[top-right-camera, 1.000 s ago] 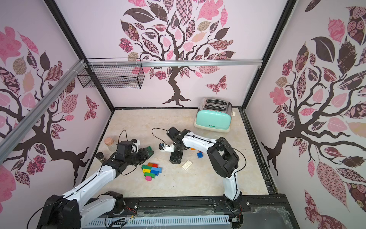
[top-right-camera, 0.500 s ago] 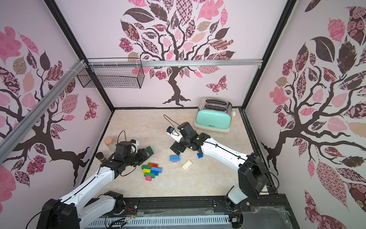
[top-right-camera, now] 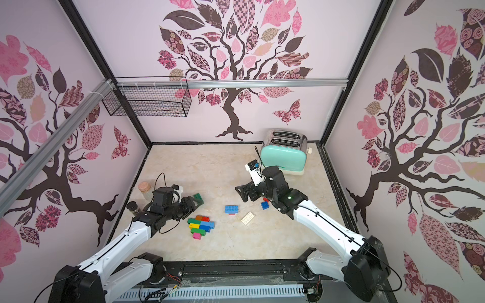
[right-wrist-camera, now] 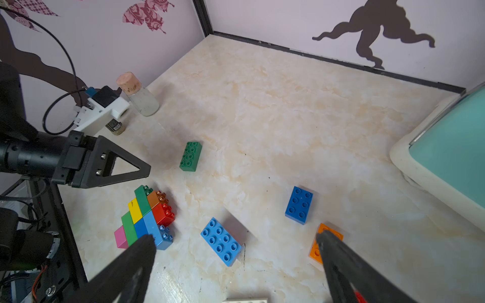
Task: Assemble a heart with lego
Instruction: Pick up the lego brick from the center of the board.
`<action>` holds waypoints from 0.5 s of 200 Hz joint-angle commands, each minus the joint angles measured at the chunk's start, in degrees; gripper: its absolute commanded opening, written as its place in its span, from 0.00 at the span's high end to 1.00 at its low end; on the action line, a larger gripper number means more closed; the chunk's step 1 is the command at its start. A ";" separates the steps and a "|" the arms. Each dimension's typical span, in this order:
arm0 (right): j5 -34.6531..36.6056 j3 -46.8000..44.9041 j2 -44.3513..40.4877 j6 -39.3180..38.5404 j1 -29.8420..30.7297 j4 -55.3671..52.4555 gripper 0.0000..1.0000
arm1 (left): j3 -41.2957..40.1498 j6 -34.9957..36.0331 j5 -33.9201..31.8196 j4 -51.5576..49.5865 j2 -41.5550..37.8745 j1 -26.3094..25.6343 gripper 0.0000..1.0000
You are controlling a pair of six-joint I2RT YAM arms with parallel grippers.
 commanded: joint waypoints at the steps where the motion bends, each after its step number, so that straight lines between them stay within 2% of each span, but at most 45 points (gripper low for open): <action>1: 0.13 0.62 2.22 1.46 -0.78 -5.20 0.00 | -0.55 0.42 -0.75 0.09 -1.12 0.32 0.45; 19: 0.62 -1.52 1.87 5.04 -1.40 -2.48 0.00 | -0.69 0.29 -0.76 0.04 -1.61 0.31 0.45; 43: -2.20 3.12 5.92 6.61 -3.78 -8.28 0.00 | -0.70 0.31 -0.90 -0.06 -1.86 0.30 0.45; 100: 12.52 10.84 17.83 4.43 -4.23 -17.21 0.03 | -0.39 0.47 -0.84 0.39 -0.79 0.37 0.45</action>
